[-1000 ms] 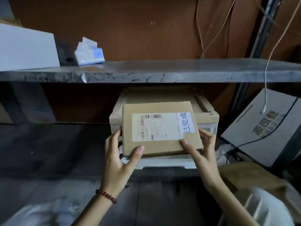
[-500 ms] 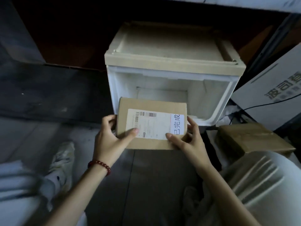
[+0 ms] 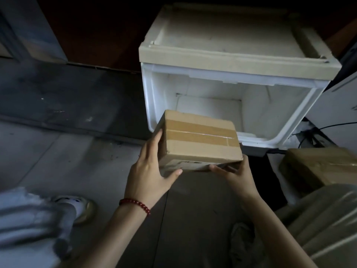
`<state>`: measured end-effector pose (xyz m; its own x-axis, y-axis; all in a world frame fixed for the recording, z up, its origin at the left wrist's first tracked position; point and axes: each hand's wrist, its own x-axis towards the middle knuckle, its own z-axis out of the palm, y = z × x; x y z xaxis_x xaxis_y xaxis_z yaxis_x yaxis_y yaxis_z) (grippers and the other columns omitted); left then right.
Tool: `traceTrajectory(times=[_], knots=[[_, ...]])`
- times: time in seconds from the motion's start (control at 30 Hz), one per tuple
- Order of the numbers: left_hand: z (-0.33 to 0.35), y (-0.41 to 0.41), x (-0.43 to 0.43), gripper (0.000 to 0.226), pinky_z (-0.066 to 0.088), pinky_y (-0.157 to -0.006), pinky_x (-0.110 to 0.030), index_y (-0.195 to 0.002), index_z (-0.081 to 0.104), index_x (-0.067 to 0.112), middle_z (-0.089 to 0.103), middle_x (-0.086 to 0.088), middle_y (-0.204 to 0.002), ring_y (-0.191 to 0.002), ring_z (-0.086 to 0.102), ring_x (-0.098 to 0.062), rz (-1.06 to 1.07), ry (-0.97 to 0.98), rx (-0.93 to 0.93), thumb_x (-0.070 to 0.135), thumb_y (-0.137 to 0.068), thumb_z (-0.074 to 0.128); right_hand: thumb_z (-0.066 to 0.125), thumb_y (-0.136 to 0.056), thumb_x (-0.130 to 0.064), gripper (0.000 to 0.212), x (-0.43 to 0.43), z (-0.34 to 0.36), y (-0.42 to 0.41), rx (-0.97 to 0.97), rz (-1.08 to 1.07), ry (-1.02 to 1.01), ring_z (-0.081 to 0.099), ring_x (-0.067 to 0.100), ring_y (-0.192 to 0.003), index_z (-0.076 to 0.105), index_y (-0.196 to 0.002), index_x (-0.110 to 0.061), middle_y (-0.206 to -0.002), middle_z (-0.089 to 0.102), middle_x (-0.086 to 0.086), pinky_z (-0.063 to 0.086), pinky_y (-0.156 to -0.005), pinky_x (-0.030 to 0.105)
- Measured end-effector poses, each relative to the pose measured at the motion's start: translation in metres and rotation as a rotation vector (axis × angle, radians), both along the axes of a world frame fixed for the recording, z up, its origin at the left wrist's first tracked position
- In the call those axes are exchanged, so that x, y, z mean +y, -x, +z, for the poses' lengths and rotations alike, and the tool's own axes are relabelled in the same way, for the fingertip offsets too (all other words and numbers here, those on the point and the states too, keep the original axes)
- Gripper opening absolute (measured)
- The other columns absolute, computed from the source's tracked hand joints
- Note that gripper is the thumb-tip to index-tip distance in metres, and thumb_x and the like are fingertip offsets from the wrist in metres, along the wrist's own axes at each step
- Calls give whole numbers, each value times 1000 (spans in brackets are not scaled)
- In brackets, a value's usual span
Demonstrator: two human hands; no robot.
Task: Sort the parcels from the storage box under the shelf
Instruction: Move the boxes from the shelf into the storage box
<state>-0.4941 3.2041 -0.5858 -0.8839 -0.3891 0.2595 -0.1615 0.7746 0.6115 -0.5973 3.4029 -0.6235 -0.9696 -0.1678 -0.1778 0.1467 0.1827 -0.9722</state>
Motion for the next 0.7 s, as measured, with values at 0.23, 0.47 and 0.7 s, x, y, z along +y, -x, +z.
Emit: traceTrajectory(times=[0.23, 0.47, 0.7], knots=[[-6, -4, -14, 107, 42, -82, -13, -136, 28, 38, 51, 26, -118, -105, 52, 6, 91, -585, 1, 75, -46, 73, 82, -71, -10, 65, -6, 12, -6, 301, 153, -123, 58, 0, -108, 41, -120, -26, -116, 56, -20, 48, -96, 23], [-1, -4, -31, 92, 42, -79, -16, -125, 38, 28, 58, 10, -116, -98, 58, 5, 265, -873, 141, 70, -52, 74, 81, -71, -2, 66, -11, 14, -15, 385, 325, -113, 45, 2, -131, 43, -123, -19, -135, 53, -8, 40, -109, 27], [0, -3, -32, 84, 45, -65, -6, -124, 39, 24, 59, 14, -109, -83, 60, 15, 264, -879, 179, 55, -53, 73, 84, -69, -8, 74, -8, 22, -15, 447, 312, -126, 45, -1, -130, 40, -125, -26, -141, 49, -10, 38, -109, 25]])
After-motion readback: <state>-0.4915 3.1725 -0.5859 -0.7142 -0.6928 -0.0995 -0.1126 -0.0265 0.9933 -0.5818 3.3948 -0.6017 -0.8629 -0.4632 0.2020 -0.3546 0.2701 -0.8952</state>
